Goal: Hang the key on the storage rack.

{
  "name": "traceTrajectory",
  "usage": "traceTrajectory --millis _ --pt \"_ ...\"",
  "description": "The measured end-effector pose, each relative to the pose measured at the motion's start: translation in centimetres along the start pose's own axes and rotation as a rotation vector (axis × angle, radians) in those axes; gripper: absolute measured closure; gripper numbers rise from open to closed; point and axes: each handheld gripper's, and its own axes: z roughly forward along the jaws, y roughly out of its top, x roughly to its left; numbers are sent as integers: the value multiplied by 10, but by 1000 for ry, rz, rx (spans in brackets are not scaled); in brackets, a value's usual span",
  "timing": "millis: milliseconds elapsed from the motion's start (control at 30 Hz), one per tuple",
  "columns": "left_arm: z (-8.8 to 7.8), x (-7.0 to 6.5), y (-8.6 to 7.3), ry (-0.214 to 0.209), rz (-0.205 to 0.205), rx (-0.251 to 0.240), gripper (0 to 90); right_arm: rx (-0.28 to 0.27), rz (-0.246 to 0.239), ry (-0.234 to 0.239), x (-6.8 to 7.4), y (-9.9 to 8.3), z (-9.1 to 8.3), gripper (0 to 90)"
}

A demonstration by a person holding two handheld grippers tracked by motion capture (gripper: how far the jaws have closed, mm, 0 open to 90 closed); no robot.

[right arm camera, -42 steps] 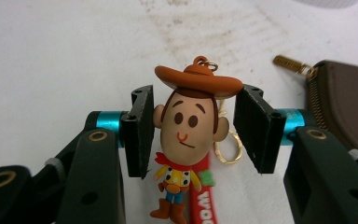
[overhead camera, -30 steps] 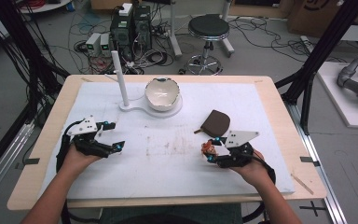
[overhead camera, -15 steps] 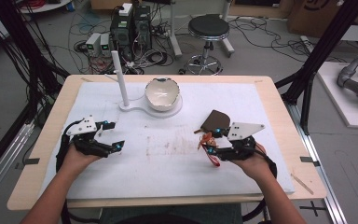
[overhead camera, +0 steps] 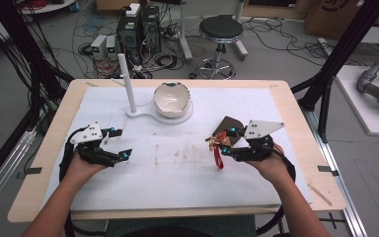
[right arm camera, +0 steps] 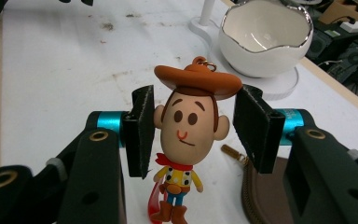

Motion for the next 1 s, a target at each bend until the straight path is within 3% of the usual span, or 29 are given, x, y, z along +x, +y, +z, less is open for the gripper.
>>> traceTrajectory --millis 333,1000 --pt "-2 -3 2 -4 16 1 140 -19 -37 16 -11 31 8 505" --pt "-23 -11 -3 22 23 -2 141 -20 -119 103 -27 95 48 505"
